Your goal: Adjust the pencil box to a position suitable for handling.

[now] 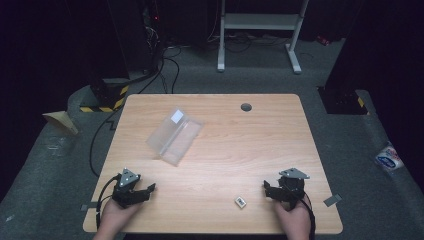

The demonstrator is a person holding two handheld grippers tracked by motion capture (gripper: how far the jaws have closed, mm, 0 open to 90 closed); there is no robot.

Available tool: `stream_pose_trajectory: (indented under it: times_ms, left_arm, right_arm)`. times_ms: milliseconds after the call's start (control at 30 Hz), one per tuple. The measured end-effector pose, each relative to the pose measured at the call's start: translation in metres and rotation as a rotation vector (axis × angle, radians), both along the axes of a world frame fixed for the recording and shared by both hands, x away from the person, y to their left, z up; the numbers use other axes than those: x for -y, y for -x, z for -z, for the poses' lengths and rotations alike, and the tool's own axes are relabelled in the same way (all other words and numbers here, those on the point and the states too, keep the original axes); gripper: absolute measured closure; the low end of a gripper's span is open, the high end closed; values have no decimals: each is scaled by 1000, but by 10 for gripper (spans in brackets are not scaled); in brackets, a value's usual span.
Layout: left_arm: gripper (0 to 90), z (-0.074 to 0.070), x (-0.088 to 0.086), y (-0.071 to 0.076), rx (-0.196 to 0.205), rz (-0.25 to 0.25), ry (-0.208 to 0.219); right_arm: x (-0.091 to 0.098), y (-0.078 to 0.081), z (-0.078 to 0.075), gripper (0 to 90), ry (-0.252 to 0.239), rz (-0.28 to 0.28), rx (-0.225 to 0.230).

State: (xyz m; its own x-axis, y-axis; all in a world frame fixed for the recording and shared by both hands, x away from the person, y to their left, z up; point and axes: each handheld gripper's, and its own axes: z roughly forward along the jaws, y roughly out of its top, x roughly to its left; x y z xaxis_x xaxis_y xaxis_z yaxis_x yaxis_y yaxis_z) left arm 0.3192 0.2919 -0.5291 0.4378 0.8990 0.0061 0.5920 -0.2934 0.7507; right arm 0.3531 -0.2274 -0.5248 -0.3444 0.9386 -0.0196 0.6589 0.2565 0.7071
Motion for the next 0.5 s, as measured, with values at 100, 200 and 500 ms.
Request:
stream_pose_trajectory:
  times_ms: [100, 200, 500]
  left_arm:
    - [282, 0, 1, 1, -2, -8, 0]
    - [283, 0, 2, 2, -3, -16, 3]
    - [285, -1, 3, 2, -2, -27, -2]
  right_arm:
    - [0, 0, 0, 128, 0, 0, 0]
    - [0, 0, 0, 128, -1, 0, 0]
    - [0, -1, 0, 120, -6, -35, -7]
